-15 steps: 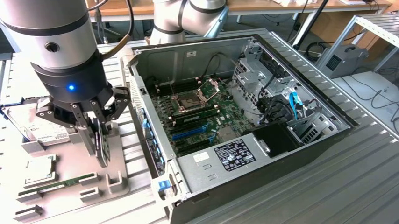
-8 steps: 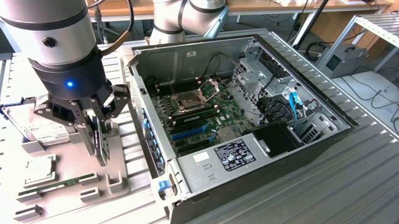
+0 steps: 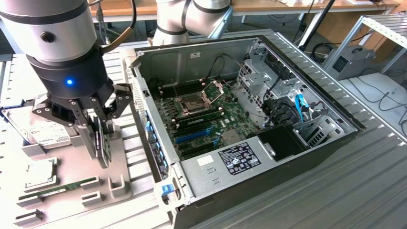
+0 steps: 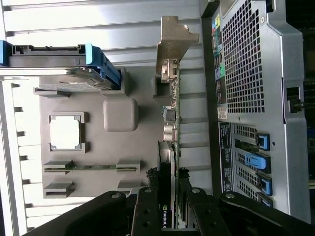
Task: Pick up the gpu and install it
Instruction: 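Pick up the gpu and move the gpu toward the slot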
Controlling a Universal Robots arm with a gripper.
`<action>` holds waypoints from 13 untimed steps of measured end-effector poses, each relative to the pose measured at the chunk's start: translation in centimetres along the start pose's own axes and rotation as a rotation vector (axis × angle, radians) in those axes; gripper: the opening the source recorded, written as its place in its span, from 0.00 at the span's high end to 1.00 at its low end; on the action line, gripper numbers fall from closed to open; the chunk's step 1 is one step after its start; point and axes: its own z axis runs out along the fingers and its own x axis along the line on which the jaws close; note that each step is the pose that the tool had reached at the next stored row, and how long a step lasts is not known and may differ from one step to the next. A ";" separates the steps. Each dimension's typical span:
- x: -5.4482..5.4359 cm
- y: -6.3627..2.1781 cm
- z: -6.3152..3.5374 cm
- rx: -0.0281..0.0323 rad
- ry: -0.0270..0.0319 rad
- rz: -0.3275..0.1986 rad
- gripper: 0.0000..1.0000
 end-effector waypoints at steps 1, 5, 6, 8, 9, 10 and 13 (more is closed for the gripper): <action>0.0 0.00 -0.12 0.0000 0.0000 0.000 0.74; 0.0 0.01 -0.47 0.0000 0.0000 0.000 0.74; 0.0 0.02 -0.56 0.0000 0.0000 0.000 0.74; 0.0 0.02 -0.75 -0.0001 0.0000 0.000 0.74; 0.0 0.02 -0.81 -0.0001 -0.0001 0.000 0.74; 0.0 0.03 -0.91 0.0000 0.0000 0.000 0.74; 0.0 0.03 -1.14 0.0000 0.0000 0.000 0.74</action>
